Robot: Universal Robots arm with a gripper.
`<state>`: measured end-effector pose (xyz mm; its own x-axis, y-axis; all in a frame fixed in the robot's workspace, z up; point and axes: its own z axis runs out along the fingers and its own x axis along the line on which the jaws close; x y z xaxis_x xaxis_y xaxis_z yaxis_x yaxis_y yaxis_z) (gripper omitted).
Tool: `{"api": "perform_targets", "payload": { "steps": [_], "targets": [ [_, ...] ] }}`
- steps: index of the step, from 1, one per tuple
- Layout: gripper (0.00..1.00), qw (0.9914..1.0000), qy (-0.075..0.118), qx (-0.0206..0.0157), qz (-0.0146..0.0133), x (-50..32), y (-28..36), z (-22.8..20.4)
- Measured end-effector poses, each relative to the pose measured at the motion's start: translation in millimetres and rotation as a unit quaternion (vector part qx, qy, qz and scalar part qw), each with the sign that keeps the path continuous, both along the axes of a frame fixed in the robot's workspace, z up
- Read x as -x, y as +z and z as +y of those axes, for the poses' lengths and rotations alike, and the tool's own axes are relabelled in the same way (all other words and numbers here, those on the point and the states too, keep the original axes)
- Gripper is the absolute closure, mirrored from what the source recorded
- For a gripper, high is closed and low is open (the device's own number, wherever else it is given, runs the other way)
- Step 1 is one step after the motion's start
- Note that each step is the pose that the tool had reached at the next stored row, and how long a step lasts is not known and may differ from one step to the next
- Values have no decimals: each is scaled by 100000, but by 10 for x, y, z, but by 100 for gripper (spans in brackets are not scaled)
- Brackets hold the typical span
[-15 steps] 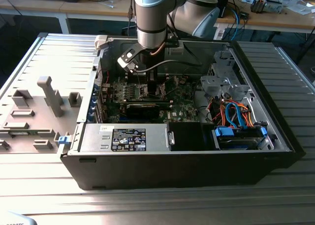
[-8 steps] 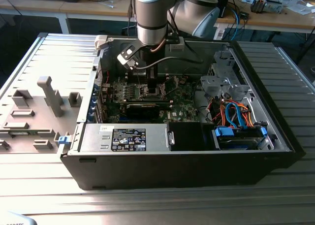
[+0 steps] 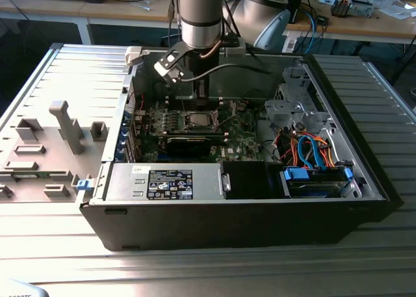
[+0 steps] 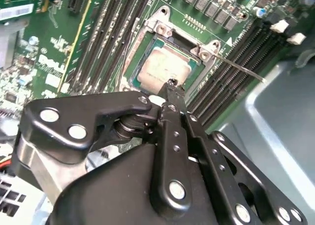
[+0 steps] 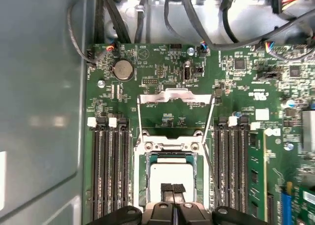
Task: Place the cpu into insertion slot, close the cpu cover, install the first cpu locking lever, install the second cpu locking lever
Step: 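Place the cpu into insertion slot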
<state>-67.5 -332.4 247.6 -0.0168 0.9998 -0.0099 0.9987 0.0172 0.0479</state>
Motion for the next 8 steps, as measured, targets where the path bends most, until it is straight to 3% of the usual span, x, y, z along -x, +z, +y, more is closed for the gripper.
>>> {"api": "perform_targets", "payload": {
  "steps": [1,3,4,5,6,8],
  "targets": [
    [89,100000,122,-13,-2,-1,64,-2],
    [89,100000,139,-42,70,-10,93,-4],
    [89,99999,234,-347,230,-29,98,-6],
    [89,99991,425,-1126,643,-57,98,-5],
    [89,99979,611,-1417,1383,-82,97,-5],
    [89,99937,759,-1263,3242,-98,96,-7]
  ]
}}
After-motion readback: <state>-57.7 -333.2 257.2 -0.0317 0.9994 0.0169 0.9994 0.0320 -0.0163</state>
